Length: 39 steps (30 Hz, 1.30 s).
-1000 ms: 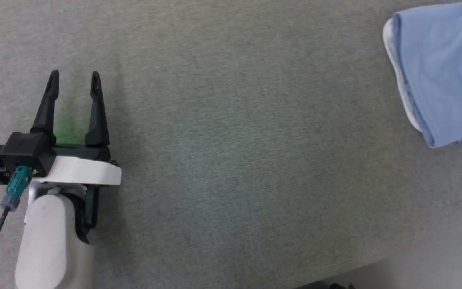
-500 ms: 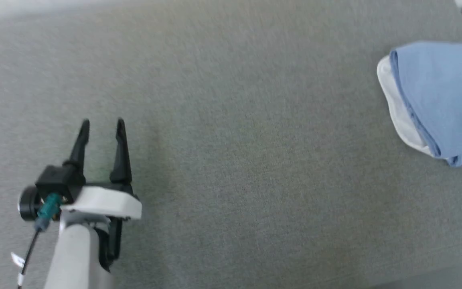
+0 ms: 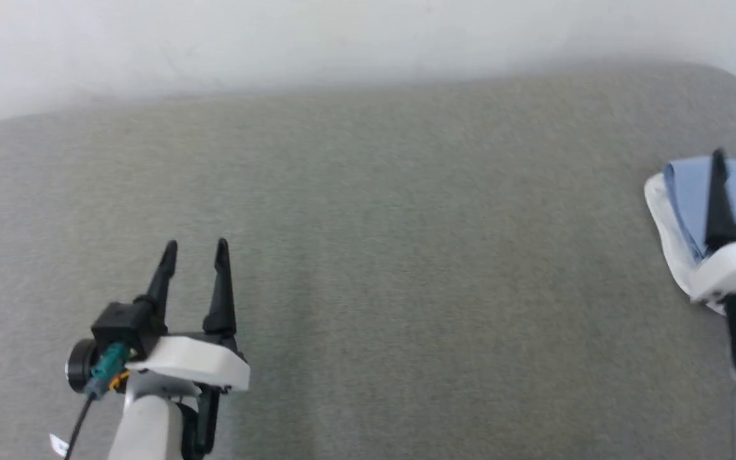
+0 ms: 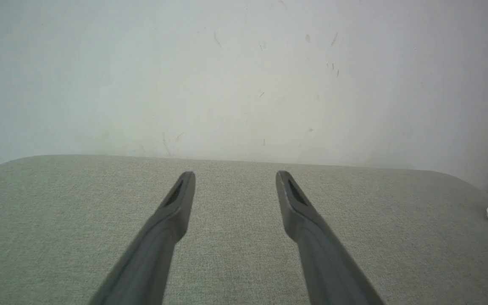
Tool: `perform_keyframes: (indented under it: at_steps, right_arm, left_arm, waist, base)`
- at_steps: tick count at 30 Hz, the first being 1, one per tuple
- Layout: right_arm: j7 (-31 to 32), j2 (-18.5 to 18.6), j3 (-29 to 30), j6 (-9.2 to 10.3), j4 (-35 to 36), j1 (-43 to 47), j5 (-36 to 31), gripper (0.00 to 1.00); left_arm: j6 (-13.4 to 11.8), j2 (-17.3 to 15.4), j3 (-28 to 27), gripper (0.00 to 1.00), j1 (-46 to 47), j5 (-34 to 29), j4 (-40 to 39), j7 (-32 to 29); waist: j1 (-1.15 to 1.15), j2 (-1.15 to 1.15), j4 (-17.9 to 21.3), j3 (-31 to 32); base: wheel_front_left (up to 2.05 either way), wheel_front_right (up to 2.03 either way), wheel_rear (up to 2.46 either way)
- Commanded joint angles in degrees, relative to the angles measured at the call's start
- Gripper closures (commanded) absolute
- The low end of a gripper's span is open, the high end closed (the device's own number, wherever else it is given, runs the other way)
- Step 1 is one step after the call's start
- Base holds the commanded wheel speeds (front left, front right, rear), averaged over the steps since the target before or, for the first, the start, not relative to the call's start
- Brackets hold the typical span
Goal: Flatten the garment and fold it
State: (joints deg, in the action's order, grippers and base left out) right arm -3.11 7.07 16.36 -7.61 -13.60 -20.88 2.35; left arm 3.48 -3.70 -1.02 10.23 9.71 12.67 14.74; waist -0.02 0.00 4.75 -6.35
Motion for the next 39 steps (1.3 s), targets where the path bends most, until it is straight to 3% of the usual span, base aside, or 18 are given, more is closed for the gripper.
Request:
perform_keyframes:
  at_steps: [1, 10, 21, 39]
  right_arm:
    - [-0.51, -0.9, -1.18, 0.12, 2.18, 2.66, 0.75, 0.0]
    - [-4.24, -3.77, -7.7, 0.12, 10.07, 13.83, 2.44, 0.0]
    - [-7.2, -4.17, -10.49, 0.12, 9.29, 19.33, 4.05, 0.0]
    - [-7.08, -4.19, -12.1, 0.12, 7.57, 20.84, 5.99, 0.0]
  left_arm:
    - [0.34, 0.35, 0.76, 0.0, -1.06, 0.35, 0.62, 0.25]
    - [0.45, 0.64, 2.79, 0.0, -2.47, 1.21, 2.54, 0.26]
    - [-0.16, 0.75, 4.06, 0.0, -3.2, 1.11, 2.82, 0.26]
    - [-1.08, 0.81, 5.16, 0.0, -3.47, 2.32, 3.01, 0.26]
  waist:
    - [0.02, 0.0, -4.45, 4.2]
    - [0.02, 0.0, -6.88, 6.27]
    - [0.02, 0.0, -8.13, 6.21]
    - [0.02, 0.0, -8.01, 5.83]
  base:
    - [0.0, 0.0, 0.0]
    - [0.0, 0.0, 0.0]
    - [0.0, 0.0, 0.0]
    - [0.0, 0.0, 0.0]
